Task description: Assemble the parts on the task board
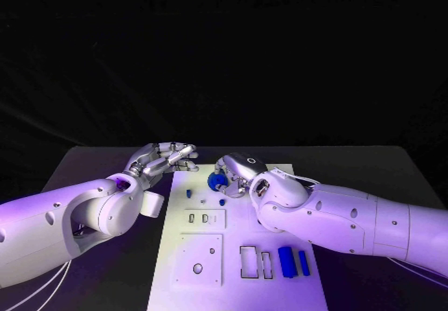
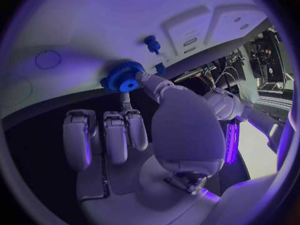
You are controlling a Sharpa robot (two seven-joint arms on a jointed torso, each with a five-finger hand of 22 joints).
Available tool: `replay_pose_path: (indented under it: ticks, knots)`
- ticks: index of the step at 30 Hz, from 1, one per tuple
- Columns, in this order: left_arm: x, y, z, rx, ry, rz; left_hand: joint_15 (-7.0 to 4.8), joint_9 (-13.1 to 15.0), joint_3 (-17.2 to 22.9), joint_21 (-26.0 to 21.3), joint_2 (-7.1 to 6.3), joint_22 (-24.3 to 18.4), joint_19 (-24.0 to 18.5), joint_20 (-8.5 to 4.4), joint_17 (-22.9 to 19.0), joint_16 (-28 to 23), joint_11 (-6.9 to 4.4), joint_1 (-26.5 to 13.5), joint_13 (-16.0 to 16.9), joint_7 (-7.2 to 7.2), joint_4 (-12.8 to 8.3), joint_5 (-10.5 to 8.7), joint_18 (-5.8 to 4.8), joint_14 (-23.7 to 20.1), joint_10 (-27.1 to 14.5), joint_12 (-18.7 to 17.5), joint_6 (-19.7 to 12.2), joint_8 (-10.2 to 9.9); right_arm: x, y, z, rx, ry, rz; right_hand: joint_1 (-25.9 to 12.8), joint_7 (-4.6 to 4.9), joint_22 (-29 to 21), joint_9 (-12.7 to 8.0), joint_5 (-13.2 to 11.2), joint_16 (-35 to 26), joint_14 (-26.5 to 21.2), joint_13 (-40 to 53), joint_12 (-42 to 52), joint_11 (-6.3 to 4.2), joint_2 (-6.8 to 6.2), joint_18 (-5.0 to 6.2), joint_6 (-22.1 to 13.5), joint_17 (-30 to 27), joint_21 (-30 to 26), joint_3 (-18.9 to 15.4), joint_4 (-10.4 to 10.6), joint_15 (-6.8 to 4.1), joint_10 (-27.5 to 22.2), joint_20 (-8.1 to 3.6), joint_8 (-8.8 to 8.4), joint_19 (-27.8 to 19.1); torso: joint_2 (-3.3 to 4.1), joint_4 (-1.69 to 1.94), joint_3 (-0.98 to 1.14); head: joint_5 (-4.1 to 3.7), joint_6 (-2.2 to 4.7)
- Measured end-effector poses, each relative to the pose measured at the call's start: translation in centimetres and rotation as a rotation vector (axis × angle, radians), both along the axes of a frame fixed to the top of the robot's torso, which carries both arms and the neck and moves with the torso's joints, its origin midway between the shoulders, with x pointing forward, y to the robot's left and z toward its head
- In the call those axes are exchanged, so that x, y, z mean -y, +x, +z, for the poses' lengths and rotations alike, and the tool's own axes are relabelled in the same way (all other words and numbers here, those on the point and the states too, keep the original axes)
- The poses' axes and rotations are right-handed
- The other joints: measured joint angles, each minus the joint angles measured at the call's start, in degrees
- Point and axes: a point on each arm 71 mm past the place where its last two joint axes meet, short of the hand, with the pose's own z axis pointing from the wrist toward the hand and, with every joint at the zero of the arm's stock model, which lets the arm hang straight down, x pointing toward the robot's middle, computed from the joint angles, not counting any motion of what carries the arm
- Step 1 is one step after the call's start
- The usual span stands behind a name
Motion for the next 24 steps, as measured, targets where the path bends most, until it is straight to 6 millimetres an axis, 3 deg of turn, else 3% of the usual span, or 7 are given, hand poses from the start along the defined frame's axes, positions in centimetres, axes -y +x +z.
replay_pose_path:
  ticks: [5, 7, 9, 13, 19, 24]
  knots:
    - [-0.01, 0.01, 0.00, 0.000, 0.000, 0.000, -0.21, 0.1, 0.0, 0.0, 0.00, 0.0, -0.2, 0.20, 0.1, 0.0, 0.00, 0.0, 0.0, 0.00, 0.0, 0.00, -0.01, -0.2, 0.0, 0.0, 0.0, 0.0, 0.05, 0.14, -0.06, 0.002, -0.005, -0.004, -1.3, -0.37, 0.0, 0.3, 0.0, 0.0, 0.0, 0.0, -0.5, 0.44, -1.27, 0.00, 0.2, 0.0, 0.0, 0.2, -0.2, 0.00, -0.4, 0.00, -0.05, 0.0, 0.00, 0.07, 0.04, -0.06, 0.00]
    - [-0.01, 0.02, -0.01, 0.000, 0.000, 0.000, -0.21, 0.1, 0.0, 0.0, 0.00, 0.0, -0.2, 0.20, 0.1, 0.0, 0.00, 0.0, 0.0, 0.00, 0.0, 0.00, 0.00, -0.2, 0.0, 0.0, 0.0, 0.0, 0.01, 0.19, -0.08, 0.002, -0.006, -0.004, -1.8, -1.14, 0.0, 0.6, 0.1, 0.0, 0.0, 0.0, -0.9, 0.92, -1.76, 0.00, -0.4, 0.0, 0.0, 0.2, -0.2, 0.67, -0.9, 0.00, -1.53, 0.0, 0.00, 0.08, 0.04, -0.07, 0.04]
    - [-0.01, 0.02, -0.01, 0.000, 0.000, 0.000, -0.21, 0.1, 0.0, 0.0, 0.00, 0.0, -0.2, 0.20, 0.1, 0.0, 0.00, 0.0, 0.0, 0.00, 0.0, 0.00, 0.00, -0.2, 0.0, 0.0, 0.0, 0.0, -0.02, 0.21, -0.12, 0.000, -0.008, -0.005, -2.3, -0.63, 0.0, -0.2, -0.8, 0.0, 0.0, 0.0, -1.2, 1.65, -2.26, 0.00, -2.7, 0.0, 0.0, -0.1, 0.2, 1.07, -1.3, 0.66, -3.16, 0.2, 0.01, 0.08, 0.06, -0.07, 0.05]
    - [0.00, 0.02, 0.00, 0.000, 0.000, 0.000, -0.20, 0.1, 0.0, 0.0, 0.00, 0.0, -0.2, 0.20, 0.1, 0.0, 0.00, 0.0, 0.0, 0.00, 0.0, 0.00, 0.00, -0.2, 0.0, 0.0, 0.0, 0.0, -0.01, 0.28, -0.19, -0.004, -0.012, -0.006, -3.7, -0.08, 0.0, -1.3, -0.2, 0.0, -0.1, 0.0, -1.6, 1.94, -2.87, -0.01, -3.8, 0.0, 0.0, -1.7, 0.8, 1.35, -1.6, 1.12, -4.25, 0.0, 0.02, 0.08, 0.07, -0.04, 0.08]
    - [0.03, 0.00, -0.01, -0.002, 0.000, -0.001, 0.01, 0.2, 0.0, 0.0, 0.23, 0.1, -0.2, 0.20, 0.1, 0.0, 0.00, -0.2, 0.0, 0.00, 0.0, 0.00, -0.01, -0.4, 0.0, 0.0, 0.0, 0.0, 0.12, 0.38, -0.37, -0.022, -0.023, -0.006, -5.4, -0.24, 0.0, -1.9, 3.5, 0.0, 0.1, 0.0, -1.6, 1.94, -2.23, 0.00, -3.2, 0.0, 0.0, -4.3, 2.3, 1.55, -1.5, 1.36, -4.25, 0.1, 0.02, 0.08, 0.05, 0.02, 0.04]
    - [0.10, -0.01, -0.02, -0.004, -0.001, -0.002, 0.01, 0.2, 0.0, 0.0, 0.23, 0.1, -0.2, 0.20, 0.1, 0.0, 0.00, -0.2, 0.1, 0.00, 0.0, 0.00, -0.01, -0.4, 0.0, 0.0, 0.0, 0.0, 0.19, 0.43, -0.49, -0.038, -0.030, -0.003, -5.8, -0.53, 0.0, -2.1, 4.6, 0.0, 0.1, 0.0, -1.6, 1.94, -1.83, 0.00, -2.1, 0.0, 0.0, -4.8, 2.8, 1.55, -1.5, 1.36, -4.18, 0.1, 0.02, 0.04, 0.04, 0.05, -0.05]
